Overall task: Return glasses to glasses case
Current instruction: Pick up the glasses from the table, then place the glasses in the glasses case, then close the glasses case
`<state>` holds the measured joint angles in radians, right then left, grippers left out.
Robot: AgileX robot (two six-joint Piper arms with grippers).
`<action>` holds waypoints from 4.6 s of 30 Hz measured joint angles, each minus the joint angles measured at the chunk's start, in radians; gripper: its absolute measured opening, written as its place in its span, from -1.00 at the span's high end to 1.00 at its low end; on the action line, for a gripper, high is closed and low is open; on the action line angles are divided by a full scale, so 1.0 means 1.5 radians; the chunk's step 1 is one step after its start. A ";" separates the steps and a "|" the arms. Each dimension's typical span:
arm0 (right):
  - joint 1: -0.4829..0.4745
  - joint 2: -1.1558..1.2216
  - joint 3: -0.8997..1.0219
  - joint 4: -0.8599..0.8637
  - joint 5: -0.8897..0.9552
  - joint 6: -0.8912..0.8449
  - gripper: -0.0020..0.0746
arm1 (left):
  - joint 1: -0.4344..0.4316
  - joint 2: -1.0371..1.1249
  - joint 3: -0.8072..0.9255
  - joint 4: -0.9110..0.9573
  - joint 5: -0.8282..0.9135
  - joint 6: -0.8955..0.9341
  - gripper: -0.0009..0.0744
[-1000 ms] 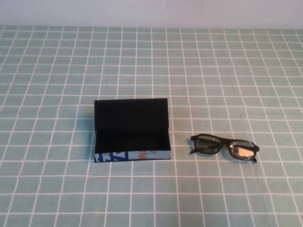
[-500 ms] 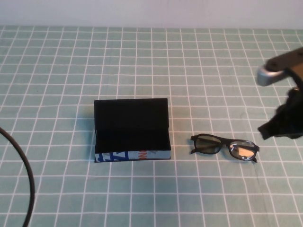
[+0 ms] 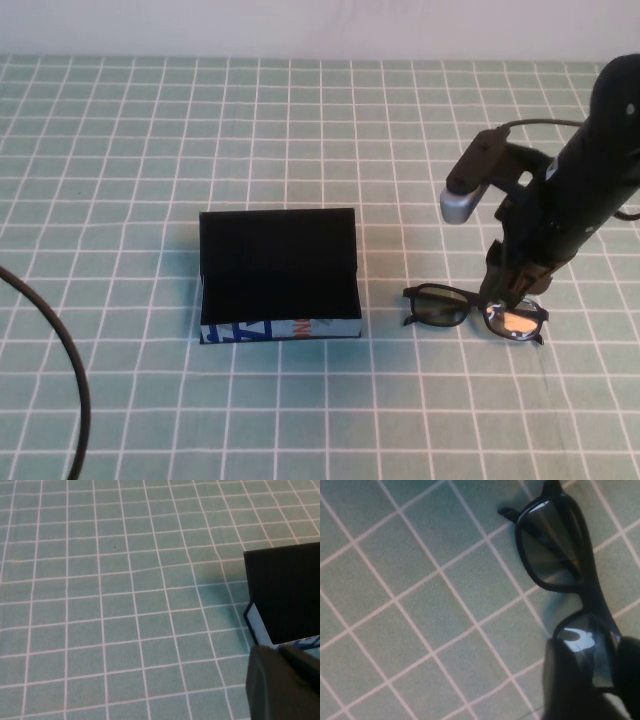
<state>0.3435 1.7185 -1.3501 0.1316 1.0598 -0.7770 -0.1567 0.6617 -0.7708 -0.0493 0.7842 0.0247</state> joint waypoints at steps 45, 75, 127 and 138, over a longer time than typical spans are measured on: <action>0.000 0.143 -0.223 0.043 0.075 -0.050 0.93 | 0.000 0.000 0.000 0.005 0.020 0.002 0.97; 0.220 0.335 -0.475 0.069 0.116 -0.121 0.93 | 0.000 0.000 0.000 0.007 0.031 0.002 0.97; 0.014 0.466 -0.563 0.373 -0.058 0.144 0.98 | -0.223 0.619 0.055 -0.744 -0.389 0.784 0.97; 0.014 0.492 -0.563 0.429 0.063 0.108 0.98 | -0.226 0.719 -0.018 -0.757 -0.411 0.840 0.97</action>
<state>0.3640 2.4567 -2.1941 0.7746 1.1548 -0.6149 -0.4957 1.7395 -0.7976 -1.1850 0.1680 1.2852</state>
